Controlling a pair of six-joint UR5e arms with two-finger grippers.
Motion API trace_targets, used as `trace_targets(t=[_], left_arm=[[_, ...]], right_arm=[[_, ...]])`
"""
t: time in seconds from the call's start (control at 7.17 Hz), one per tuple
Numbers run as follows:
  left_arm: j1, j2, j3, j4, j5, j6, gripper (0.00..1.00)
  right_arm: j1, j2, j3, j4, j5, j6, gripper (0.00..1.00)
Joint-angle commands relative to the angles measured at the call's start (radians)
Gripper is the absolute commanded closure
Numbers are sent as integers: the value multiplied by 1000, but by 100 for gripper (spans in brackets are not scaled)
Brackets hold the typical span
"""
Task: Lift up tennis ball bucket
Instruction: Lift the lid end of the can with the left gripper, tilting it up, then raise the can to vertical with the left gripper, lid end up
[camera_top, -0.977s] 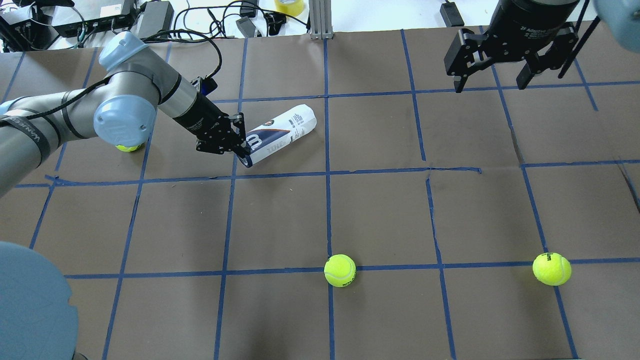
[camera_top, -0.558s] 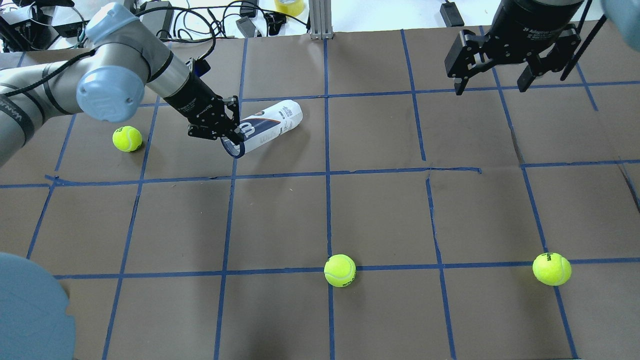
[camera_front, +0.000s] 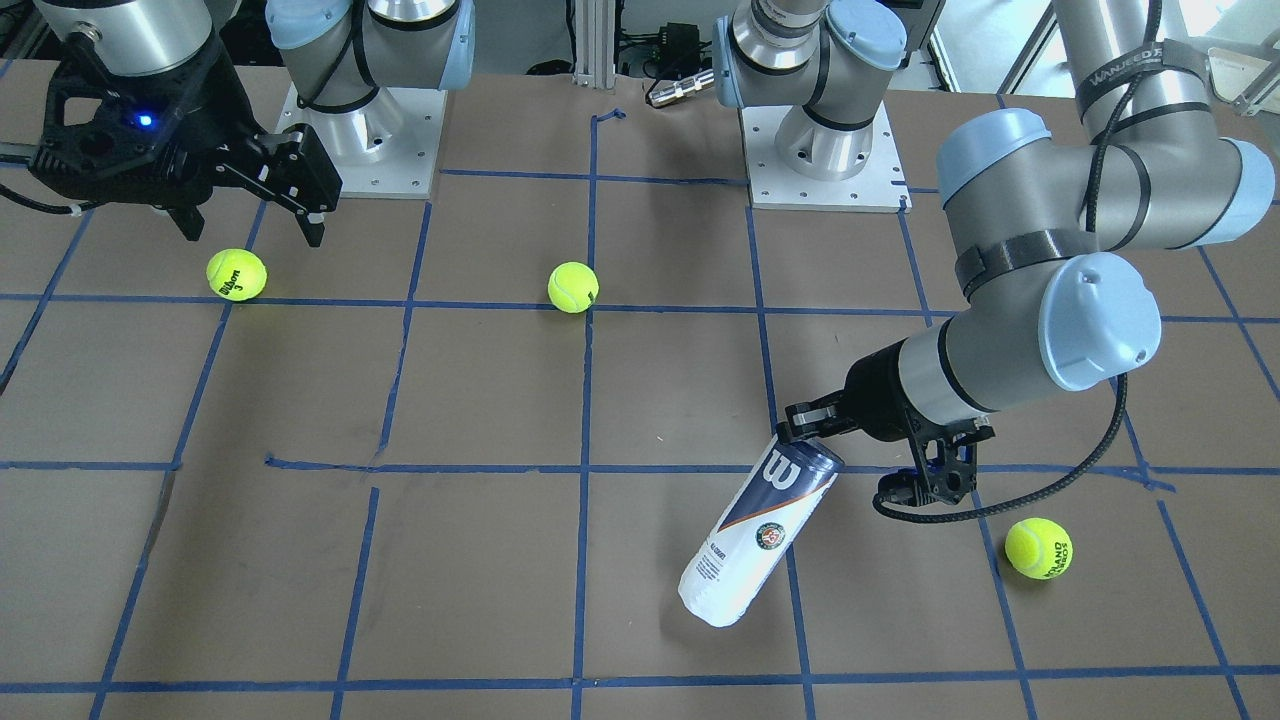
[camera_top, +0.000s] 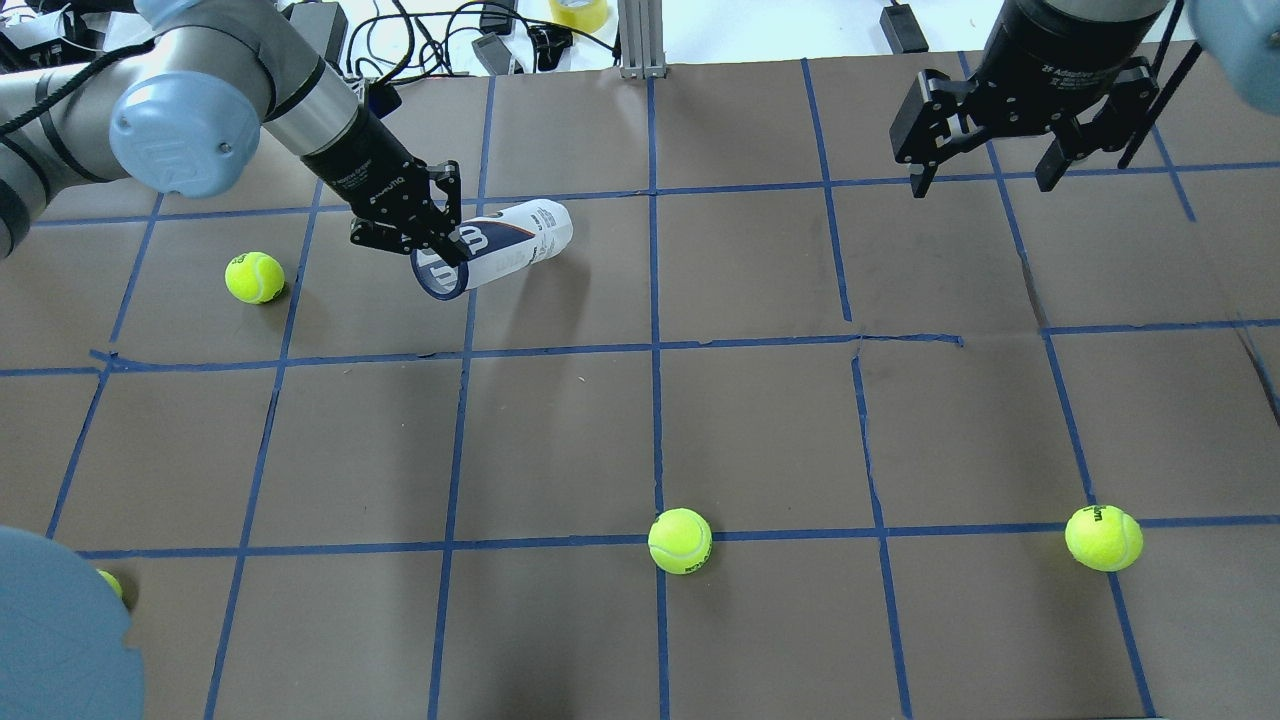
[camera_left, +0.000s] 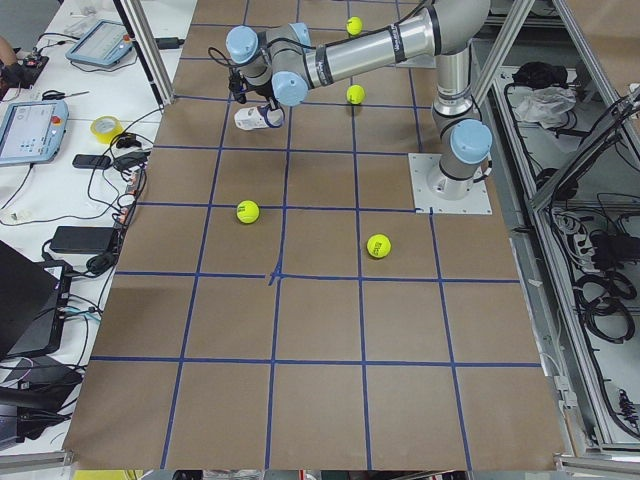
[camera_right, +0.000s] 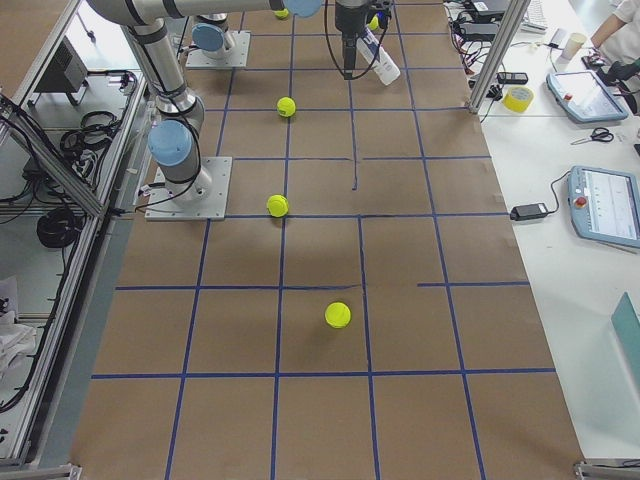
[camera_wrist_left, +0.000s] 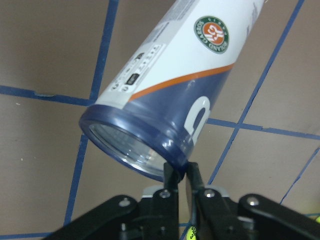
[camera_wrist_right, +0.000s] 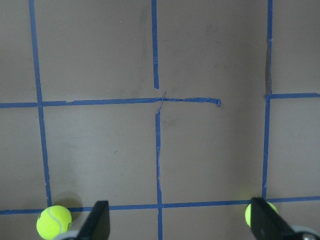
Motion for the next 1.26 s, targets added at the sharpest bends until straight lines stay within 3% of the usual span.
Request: trace_targets(t=[0.0, 0.42, 0.84, 1.12], left_arm=[[-10, 10, 22, -17, 43, -1, 100], [-47, -3, 181, -210, 158, 13, 100], [-117, -18, 238, -305, 429, 105, 100], [-161, -30, 247, -322, 518, 155, 100]], right_arm=[[0, -3, 5, 0, -3, 0, 0], [0, -1, 6, 3, -3, 0, 0], [0, -1, 6, 6, -3, -1, 0], [0, -1, 6, 6, -3, -4, 0]])
